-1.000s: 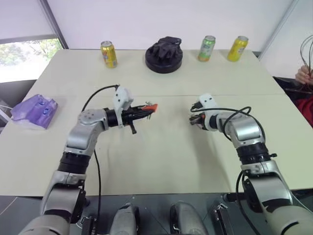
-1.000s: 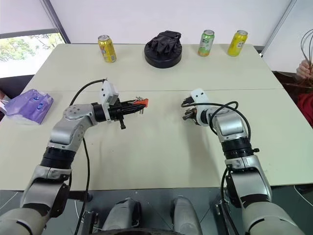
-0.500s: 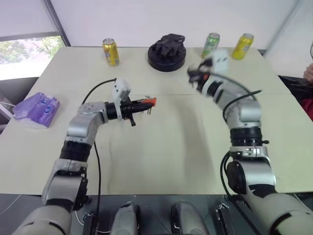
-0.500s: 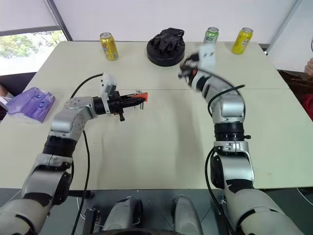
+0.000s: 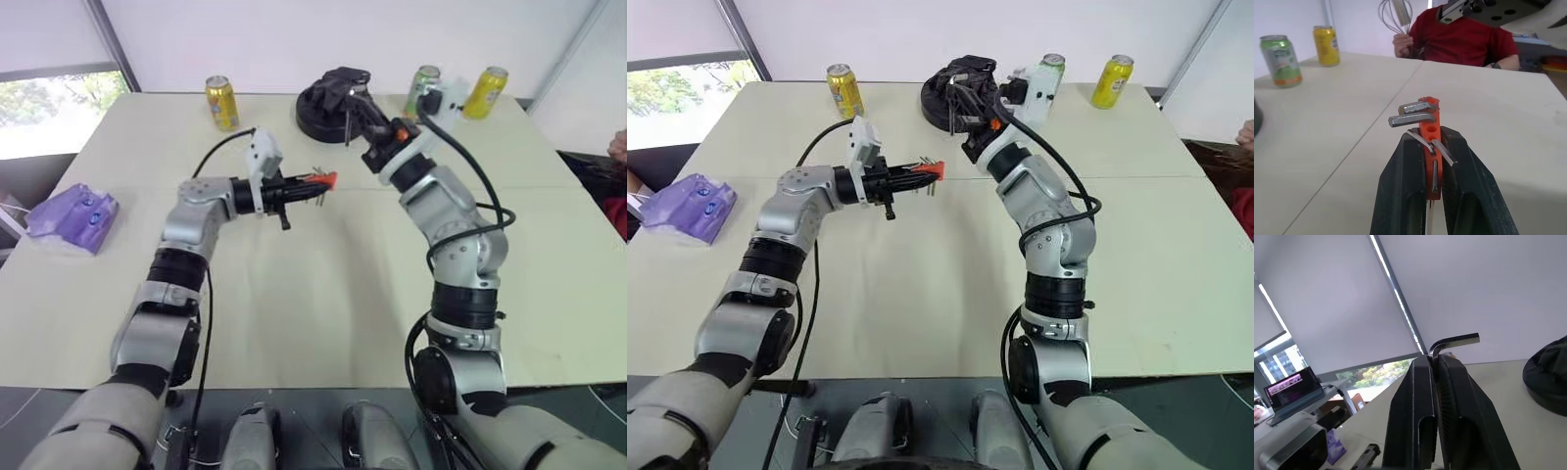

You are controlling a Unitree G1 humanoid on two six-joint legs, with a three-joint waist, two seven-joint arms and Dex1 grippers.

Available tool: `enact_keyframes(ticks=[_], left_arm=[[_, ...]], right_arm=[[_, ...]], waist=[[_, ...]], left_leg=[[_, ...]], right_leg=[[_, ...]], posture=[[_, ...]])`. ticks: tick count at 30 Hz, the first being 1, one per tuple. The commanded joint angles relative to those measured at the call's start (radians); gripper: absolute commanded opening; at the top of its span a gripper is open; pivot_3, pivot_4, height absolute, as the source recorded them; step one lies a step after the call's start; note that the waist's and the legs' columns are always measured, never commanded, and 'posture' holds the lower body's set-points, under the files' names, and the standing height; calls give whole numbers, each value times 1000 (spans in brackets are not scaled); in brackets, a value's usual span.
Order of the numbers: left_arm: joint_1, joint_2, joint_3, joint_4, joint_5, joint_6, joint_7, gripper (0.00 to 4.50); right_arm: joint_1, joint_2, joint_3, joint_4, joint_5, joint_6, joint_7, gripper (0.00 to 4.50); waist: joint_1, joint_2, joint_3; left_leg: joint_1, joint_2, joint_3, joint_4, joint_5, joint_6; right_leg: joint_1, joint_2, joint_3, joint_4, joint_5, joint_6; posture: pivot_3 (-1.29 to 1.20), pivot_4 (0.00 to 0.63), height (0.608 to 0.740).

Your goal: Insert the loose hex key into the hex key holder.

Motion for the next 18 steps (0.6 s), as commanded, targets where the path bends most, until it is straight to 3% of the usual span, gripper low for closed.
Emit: enact_keyframes(ticks=[1,18], left_arm=[[-40,0,17,-25,-2,-26,0,0],[-54,-19,52,-52,-38,16,20,0]], right_arm=[[2,0,11,-73,44,6,-12,29],[38,-15,53,-102,74,23,-45,29]], waist=[[0,0,0],[1,0,0]], left_leg=[[0,0,0,0,0,0],[0,0,-1,0,0,0]], right_leg=[[0,0,0,0,0,0],[0,0,0,0,0,0]], posture=[[0,150,740],[0,150,740]])
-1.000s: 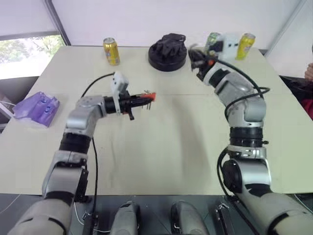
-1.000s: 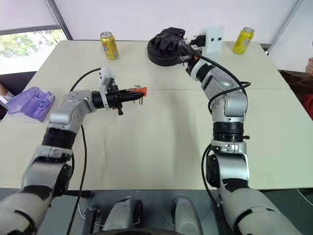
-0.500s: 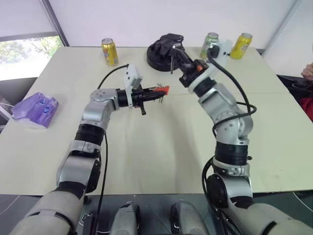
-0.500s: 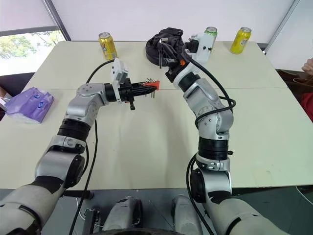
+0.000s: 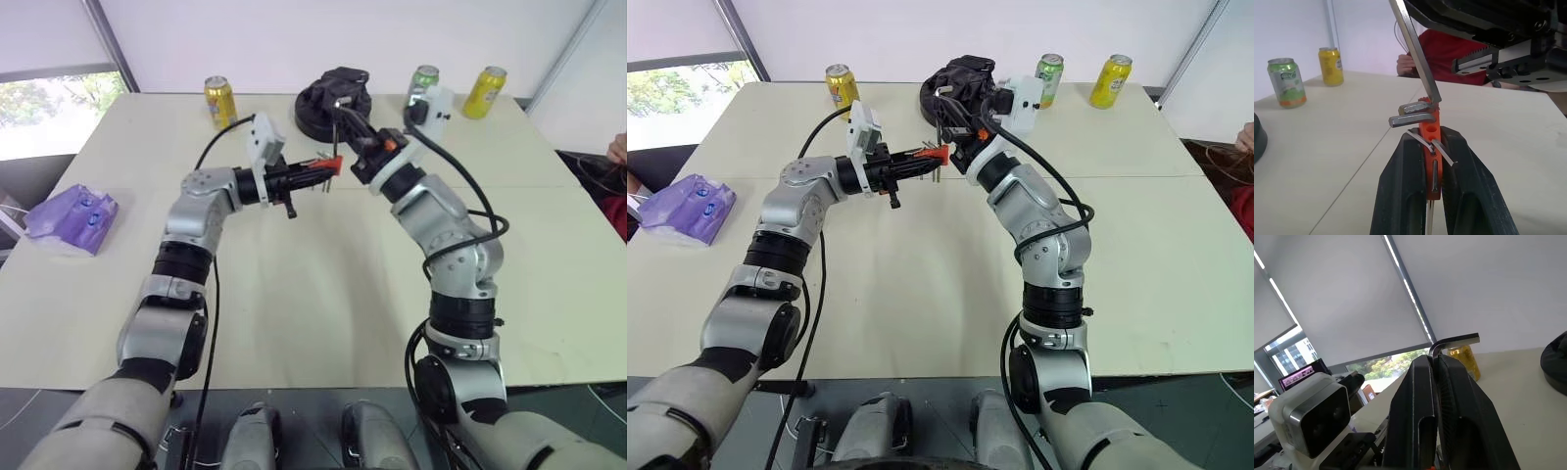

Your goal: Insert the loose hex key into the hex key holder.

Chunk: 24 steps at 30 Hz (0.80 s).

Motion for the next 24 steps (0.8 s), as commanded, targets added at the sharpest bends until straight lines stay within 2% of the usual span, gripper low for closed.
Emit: enact_keyframes(ticks=[1,24], left_arm=[[-15,4,17,-50,-18,7,-3,0],[-3,4,75,-124,-101,129,37,0]], right_arm=[[-3,-12,-3,-41,17,-12,-2,29],[19,-51,3,13,3,-60,31,29]], waist=[[0,0,0],[0,0,0]], left_leg=[[0,0,0,0,0,0],[0,0,0,0,0,0]], right_leg=[[0,0,0,0,0,0],[0,0,0,0,0,0]], posture=[[0,150,740],[0,150,740]])
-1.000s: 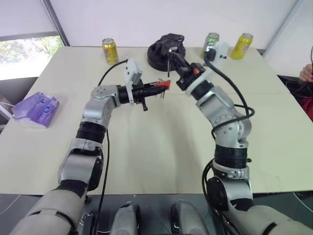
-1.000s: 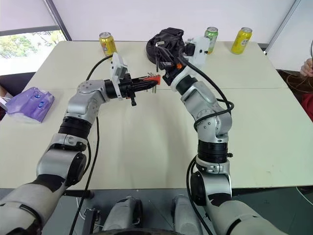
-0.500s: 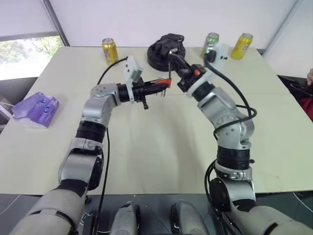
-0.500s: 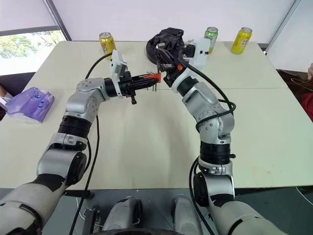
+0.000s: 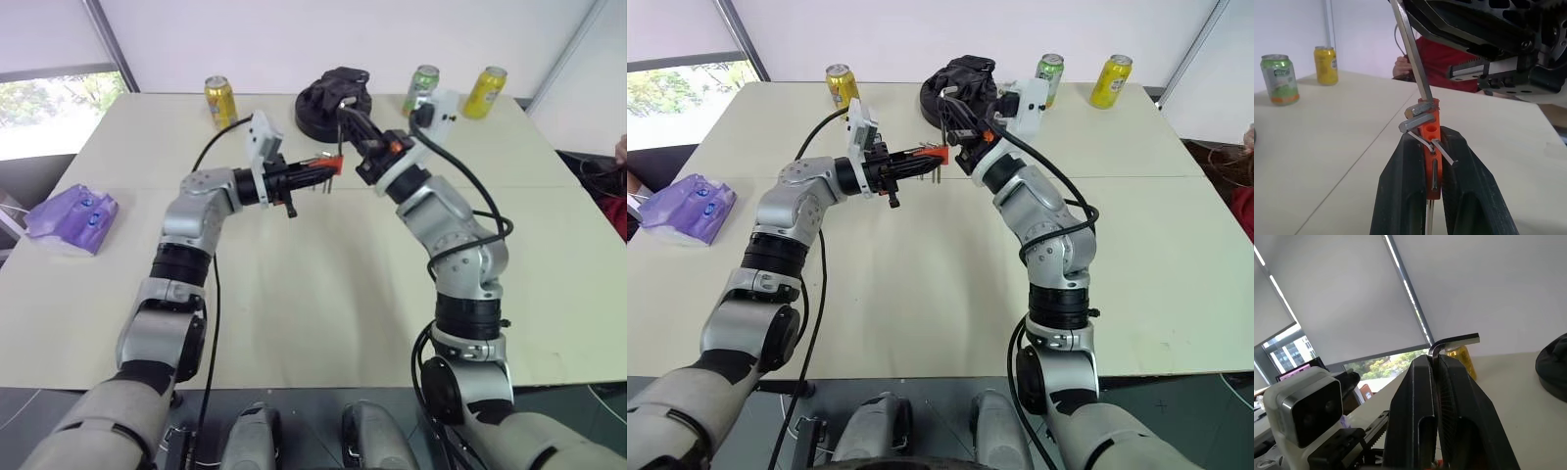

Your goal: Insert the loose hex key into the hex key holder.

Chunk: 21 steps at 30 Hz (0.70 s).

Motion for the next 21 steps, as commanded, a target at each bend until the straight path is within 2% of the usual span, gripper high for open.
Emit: enact_keyframes(ticks=[1,14,18,21], left_arm=[[-20,4,57,-66,-55,15,16,0],[-5,5,26,-78,-38,-6,13,0],[13,7,12,-83,-24,-20,11,0],[29,11,4,-87,-13,-29,7,0]], right_arm=[[9,-17,-4,-1,-3,-20,8,29],[38,-56,27,3,-7,-13,28,29],[27,-60,20,8,-10,-30,29,1517],[16,-69,12,6,-11,-40,36,3125]], waist=[[0,0,0],[0,0,0],[0,0,0],[1,0,0]], left_leg=[[0,0,0,0,0,0],[0,0,0,0,0,0],[0,0,0,0,0,0],[0,0,0,0,0,0]], right_leg=[[0,0,0,0,0,0],[0,0,0,0,0,0],[0,0,0,0,0,0],[0,0,0,0,0,0]], posture=[[0,150,740],[0,150,740],[0,150,740],[0,150,740]])
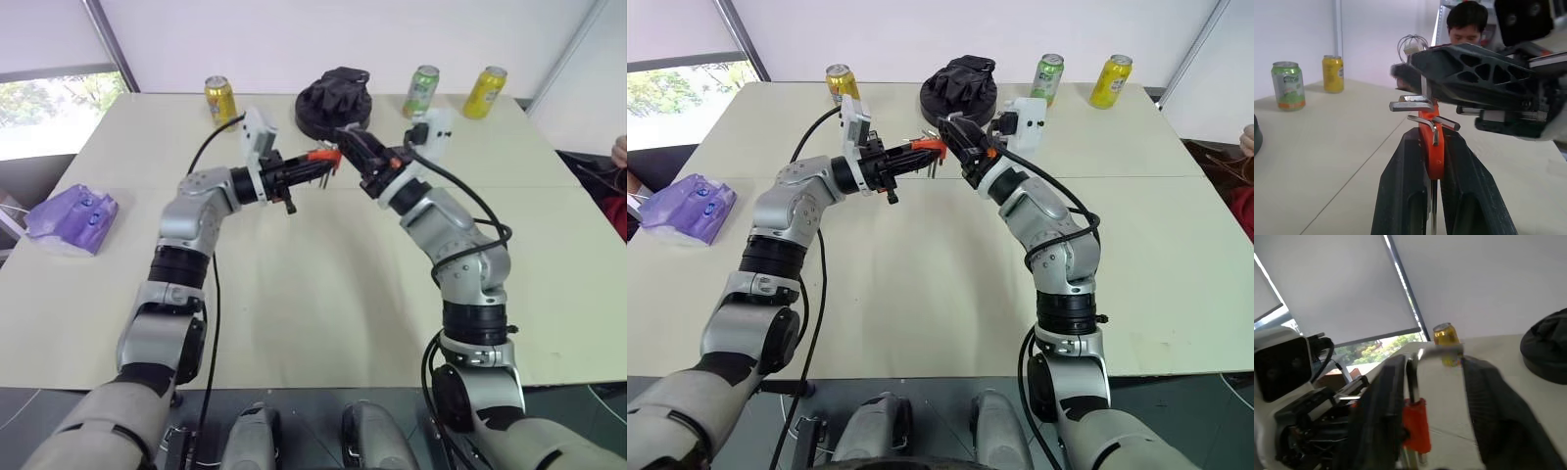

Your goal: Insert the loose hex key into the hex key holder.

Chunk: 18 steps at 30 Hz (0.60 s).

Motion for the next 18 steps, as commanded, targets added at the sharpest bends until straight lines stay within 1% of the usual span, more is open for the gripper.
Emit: enact_keyframes(ticks=[1,2,4,6,9,11,14,16,18], left_arm=[[6,11,-7,-40,12,-30,-10,0],[13,14,-10,-39,21,-34,-9,0],[21,19,-13,-37,31,-40,-10,0],[59,36,-18,-35,46,-37,-9,0],[128,59,-12,-57,50,7,24,0],[184,68,16,-97,30,76,83,0],[231,57,67,-145,-10,168,181,0],[260,16,129,-160,-67,272,291,0],[287,-9,157,-185,-104,362,350,0]], right_arm=[[-38,-26,-17,-39,16,-16,21,3646],[-38,-43,-21,-62,36,0,40,4115],[-35,-64,-28,-92,66,22,58,4115],[-16,-140,-40,-159,117,64,124,4115],[22,-253,4,-231,95,79,205,4115],[42,-293,27,-250,69,69,223,4115],[56,-300,35,-253,57,57,221,4115],[64,-268,39,-233,48,40,202,4115],[67,-235,49,-210,35,25,183,4115]], waist=[[0,0,0],[0,0,0],[0,0,0],[1,0,0],[1,0,0],[-1,0,0],[-2,0,0],[2,0,0],[2,0,0]], left_leg=[[0,0,0,0,0,0],[0,0,0,0,0,0],[0,0,0,0,0,0],[0,0,0,0,0,0],[0,0,0,0,-1,1],[0,0,0,0,-1,1],[1,0,-1,0,-1,1],[0,0,-1,1,-1,1],[0,0,-1,1,-1,1]], right_leg=[[0,0,0,0,0,0],[0,0,0,0,0,0],[0,0,0,0,0,0],[0,0,0,0,0,0],[0,0,0,0,0,0],[0,0,0,0,0,0],[0,0,0,0,0,0],[0,0,0,0,0,0],[0,0,0,0,0,0]], posture=[[0,150,740],[0,150,740],[0,150,740],[0,150,740],[0,150,740],[0,150,740],[0,150,740],[0,150,740],[0,150,740]])
